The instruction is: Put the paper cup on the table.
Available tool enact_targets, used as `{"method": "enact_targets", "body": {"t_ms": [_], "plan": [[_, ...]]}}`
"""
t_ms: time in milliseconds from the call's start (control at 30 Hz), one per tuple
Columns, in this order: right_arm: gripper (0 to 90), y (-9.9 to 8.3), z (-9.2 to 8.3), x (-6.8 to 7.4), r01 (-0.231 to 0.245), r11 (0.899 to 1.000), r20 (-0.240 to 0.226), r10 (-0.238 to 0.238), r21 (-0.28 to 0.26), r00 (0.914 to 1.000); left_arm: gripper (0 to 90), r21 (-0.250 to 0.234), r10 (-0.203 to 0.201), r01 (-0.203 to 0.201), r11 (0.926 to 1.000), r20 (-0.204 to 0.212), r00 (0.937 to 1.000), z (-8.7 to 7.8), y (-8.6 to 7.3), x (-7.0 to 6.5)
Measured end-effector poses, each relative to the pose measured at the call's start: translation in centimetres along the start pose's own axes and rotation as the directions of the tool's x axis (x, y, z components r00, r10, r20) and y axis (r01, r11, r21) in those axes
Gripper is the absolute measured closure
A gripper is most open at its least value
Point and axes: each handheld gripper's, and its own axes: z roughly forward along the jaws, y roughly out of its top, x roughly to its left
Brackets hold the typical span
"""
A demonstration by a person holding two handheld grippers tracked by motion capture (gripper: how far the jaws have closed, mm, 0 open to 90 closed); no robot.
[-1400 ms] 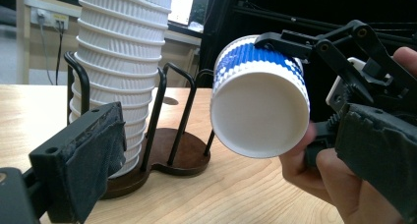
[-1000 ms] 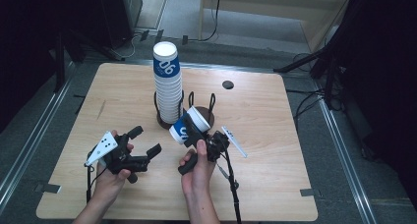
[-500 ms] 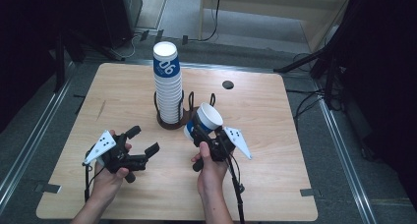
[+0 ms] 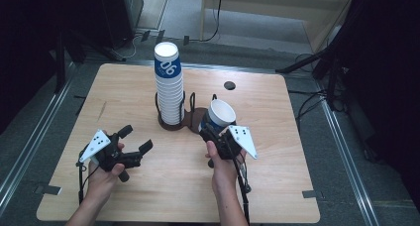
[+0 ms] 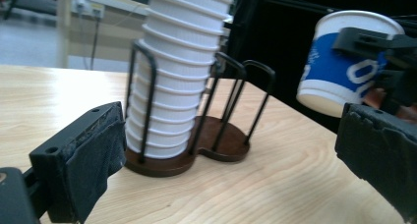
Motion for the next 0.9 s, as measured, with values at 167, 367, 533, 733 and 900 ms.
{"method": "enact_targets", "body": {"t_ms": [167,367,533,733,900], "plan": [[21.0,0.8,0.3,-1.2,0.044,0.999,0.039,-0.043,-0.011,0.9983,0.0,0.006,-0.001,0.001,1.0,-0.04,0.9992,-0.5,0.0,1.1],[21.0,1.7,0.7,-2.5,0.107,0.994,0.074,-0.105,-0.023,0.9918,0.0,-0.007,0.003,-0.004,1.0,-0.105,0.9945,-1.2,0.0,2.5],[21.0,2.2,1.2,-3.4,0.142,0.99,0.08,-0.14,-0.02,0.9869,0.0,-0.008,0.024,-0.026,0.9996,-0.167,0.9857,-1.9,0.0,3.6],[21.0,2.3,2.2,-4.6,0.181,0.983,0.101,-0.179,-0.016,0.9787,0.0,0.019,0.021,-0.017,0.9997,-0.22,0.9753,-2.4,-0.3,4.6],[21.0,1.8,3.2,-5.8,0.21,0.977,0.103,-0.206,-0.029,0.9732,0.0,0.028,0.025,-0.018,0.9994,-0.274,0.9615,-3.1,-0.7,5.6]]}}
